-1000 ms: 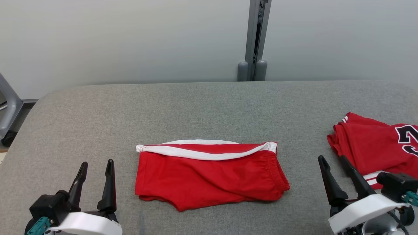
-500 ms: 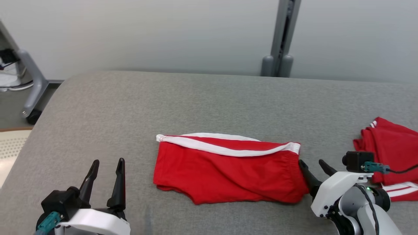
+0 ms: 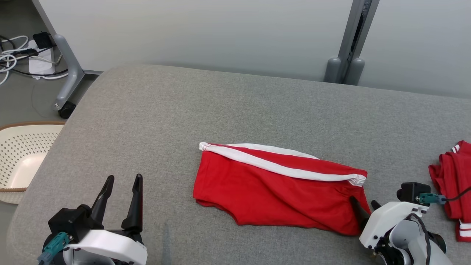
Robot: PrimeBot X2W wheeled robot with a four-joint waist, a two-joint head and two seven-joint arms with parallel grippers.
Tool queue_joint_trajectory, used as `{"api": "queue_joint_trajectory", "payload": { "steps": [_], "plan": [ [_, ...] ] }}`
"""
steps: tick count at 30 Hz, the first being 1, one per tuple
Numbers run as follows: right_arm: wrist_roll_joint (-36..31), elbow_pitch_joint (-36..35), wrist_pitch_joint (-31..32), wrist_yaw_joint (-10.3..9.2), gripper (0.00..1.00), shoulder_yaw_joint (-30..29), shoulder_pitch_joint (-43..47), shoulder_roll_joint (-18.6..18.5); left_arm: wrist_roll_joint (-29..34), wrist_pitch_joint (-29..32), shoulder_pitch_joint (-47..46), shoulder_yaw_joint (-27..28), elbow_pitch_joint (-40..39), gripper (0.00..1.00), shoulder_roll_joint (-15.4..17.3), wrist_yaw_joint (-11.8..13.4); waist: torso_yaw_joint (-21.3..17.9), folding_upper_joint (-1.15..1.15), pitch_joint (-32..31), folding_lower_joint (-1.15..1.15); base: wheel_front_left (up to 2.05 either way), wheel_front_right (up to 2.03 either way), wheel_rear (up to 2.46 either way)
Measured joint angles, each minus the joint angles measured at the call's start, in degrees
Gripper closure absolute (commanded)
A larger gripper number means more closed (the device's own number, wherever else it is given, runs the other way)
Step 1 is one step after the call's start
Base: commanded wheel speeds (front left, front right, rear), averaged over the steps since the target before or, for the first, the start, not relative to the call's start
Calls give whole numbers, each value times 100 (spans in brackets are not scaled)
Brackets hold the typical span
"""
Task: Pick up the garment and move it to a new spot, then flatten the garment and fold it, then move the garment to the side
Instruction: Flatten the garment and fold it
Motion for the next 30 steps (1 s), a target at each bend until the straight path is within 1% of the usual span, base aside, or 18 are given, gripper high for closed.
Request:
{"api": "queue_joint_trajectory", "payload": {
  "steps": [5,7,11,12,13,14,15,20,23,27,30],
  "plan": [
    [394,369,11,1,0,-88,-141,24,-9,2,-30,-33,60,0,-8,-53,75,0,24,0,0,0,0],
    [655,486,54,2,0,-110,-205,42,-10,9,-43,-43,71,0,-5,-57,99,0,35,0,0,0,0],
    [1136,565,207,1,0,80,-308,53,-9,24,-91,-60,88,0,12,-71,144,0,33,0,0,0,0],
    [1232,567,242,1,47,163,-315,57,-9,25,-110,-64,93,0,15,-73,153,0,30,0,0,0,0],
    [1318,575,245,1,61,220,-322,68,-9,25,-120,-66,96,0,15,-71,161,0,25,0,0,0,0],
    [1416,584,245,1,78,272,-328,78,-9,26,-121,-75,102,0,15,-71,168,0,16,0,0,0,0],
    [1510,588,244,1,100,328,-335,89,-9,27,-121,-83,112,0,14,-71,173,0,3,0,0,0,0],
    [1925,548,37,0,100,478,-332,114,-13,27,-116,-92,127,0,15,-64,165,0,-66,0,0,0,0],
    [2185,392,37,0,100,552,-318,-11,-16,27,-97,-102,123,0,27,-53,115,0,-112,0,0,0,0],
    [2571,48,236,0,100,615,-149,-391,-19,80,-36,-199,118,0,-1,-57,14,0,-167,0,0,0,0],
    [2876,-292,510,0,100,558,83,-818,-46,103,-10,-224,129,0,-12,-65,-70,0,-197,0,0,0,0]
  ]
}}
